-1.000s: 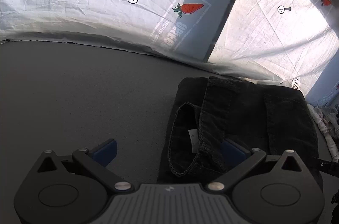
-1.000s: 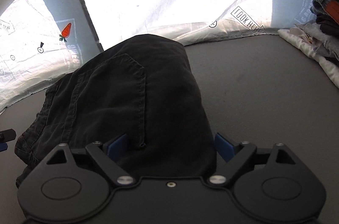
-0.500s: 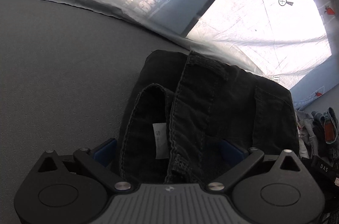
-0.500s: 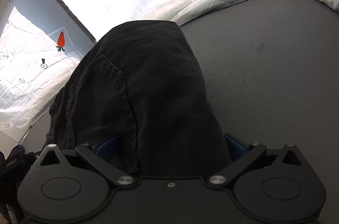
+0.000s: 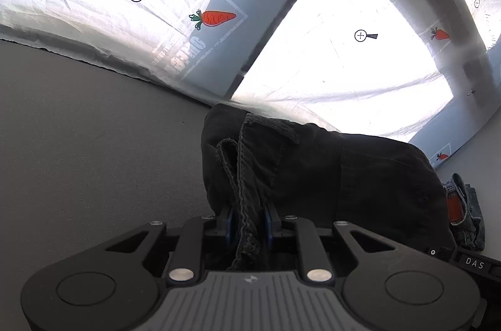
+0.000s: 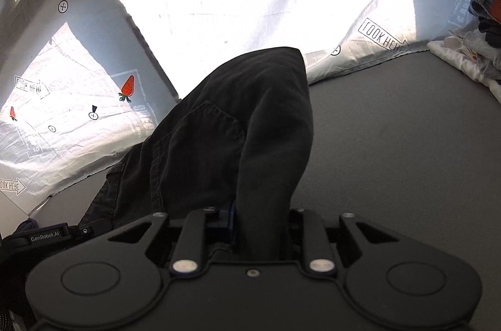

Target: Fold clothes

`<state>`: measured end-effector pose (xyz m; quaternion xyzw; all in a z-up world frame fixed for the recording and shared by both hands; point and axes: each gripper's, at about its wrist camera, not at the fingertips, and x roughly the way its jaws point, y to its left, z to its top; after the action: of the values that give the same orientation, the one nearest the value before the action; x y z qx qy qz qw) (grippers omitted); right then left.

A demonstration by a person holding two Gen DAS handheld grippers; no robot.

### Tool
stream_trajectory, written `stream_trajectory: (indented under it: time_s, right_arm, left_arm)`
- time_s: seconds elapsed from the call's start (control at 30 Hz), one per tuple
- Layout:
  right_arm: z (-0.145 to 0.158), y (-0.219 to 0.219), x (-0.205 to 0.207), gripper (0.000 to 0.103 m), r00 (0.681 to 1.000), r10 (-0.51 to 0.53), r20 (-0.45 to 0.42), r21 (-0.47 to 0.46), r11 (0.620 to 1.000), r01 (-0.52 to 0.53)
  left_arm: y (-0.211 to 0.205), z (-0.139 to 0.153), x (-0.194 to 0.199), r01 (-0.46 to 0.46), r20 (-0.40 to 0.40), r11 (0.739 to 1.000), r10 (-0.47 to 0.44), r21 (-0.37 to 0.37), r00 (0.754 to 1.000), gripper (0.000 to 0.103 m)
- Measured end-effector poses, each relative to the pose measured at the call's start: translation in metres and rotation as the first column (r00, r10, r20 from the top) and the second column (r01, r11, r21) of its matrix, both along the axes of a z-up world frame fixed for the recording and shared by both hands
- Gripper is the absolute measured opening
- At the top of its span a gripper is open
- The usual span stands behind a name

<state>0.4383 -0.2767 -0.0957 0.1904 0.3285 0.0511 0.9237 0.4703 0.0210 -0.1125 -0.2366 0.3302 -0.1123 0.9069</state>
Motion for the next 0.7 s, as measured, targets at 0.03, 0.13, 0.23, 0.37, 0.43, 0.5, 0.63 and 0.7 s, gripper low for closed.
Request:
stream_trajectory:
  time_s: [0.03, 0.13, 0.23, 0.37, 0.43, 0.5, 0.63, 0.7]
  right_arm:
    - [0.008, -0.006, -0.01, 0.022, 1.0, -0.022, 0.016, 0.006, 1.0, 0.022]
    - [0.034, -0.023, -0.041, 0.022, 0.995, -0.084, 0.062, 0.012, 0.996, 0.084]
    - [0.058, -0.037, -0.078, 0.022, 0.985, -0.133, 0.107, -0.005, 0.991, 0.135]
    - [0.079, -0.059, -0.121, 0.022, 0.965, -0.198, 0.17, 0.016, 0.98, 0.199]
    - [0.089, -0.072, -0.135, 0.022, 0.959, -0.207, 0.193, 0.017, 0.978, 0.208]
    - [0.096, -0.087, -0.147, 0.022, 0.952, -0.22, 0.212, 0.025, 0.975, 0.219]
    - [0.102, -0.127, -0.161, 0.022, 0.935, -0.223, 0.276, 0.053, 0.975, 0.217]
    - [0.105, -0.154, -0.166, 0.022, 0.927, -0.211, 0.311, 0.057, 0.977, 0.203]
  left_arm:
    - [-0.006, 0.008, -0.005, 0.016, 0.021, 1.0, -0.016, -0.011, 1.0, 0.02]
    - [-0.025, 0.029, -0.019, 0.071, 0.075, 0.997, -0.07, -0.008, 0.995, 0.02]
    - [-0.045, 0.047, -0.038, 0.113, 0.126, 0.993, -0.11, -0.017, 0.986, 0.02]
    - [-0.072, 0.062, -0.067, 0.145, 0.179, 0.989, -0.14, -0.018, 0.974, 0.02]
    - [-0.086, 0.07, -0.076, 0.157, 0.186, 0.987, -0.149, -0.026, 0.971, 0.02]
    - [-0.104, 0.077, -0.082, 0.17, 0.202, 0.985, -0.165, -0.009, 0.965, 0.02]
    - [-0.15, 0.092, -0.094, 0.164, 0.265, 0.986, -0.164, 0.024, 0.95, 0.02]
    - [-0.181, 0.099, -0.102, 0.144, 0.297, 0.989, -0.146, 0.03, 0.944, 0.02]
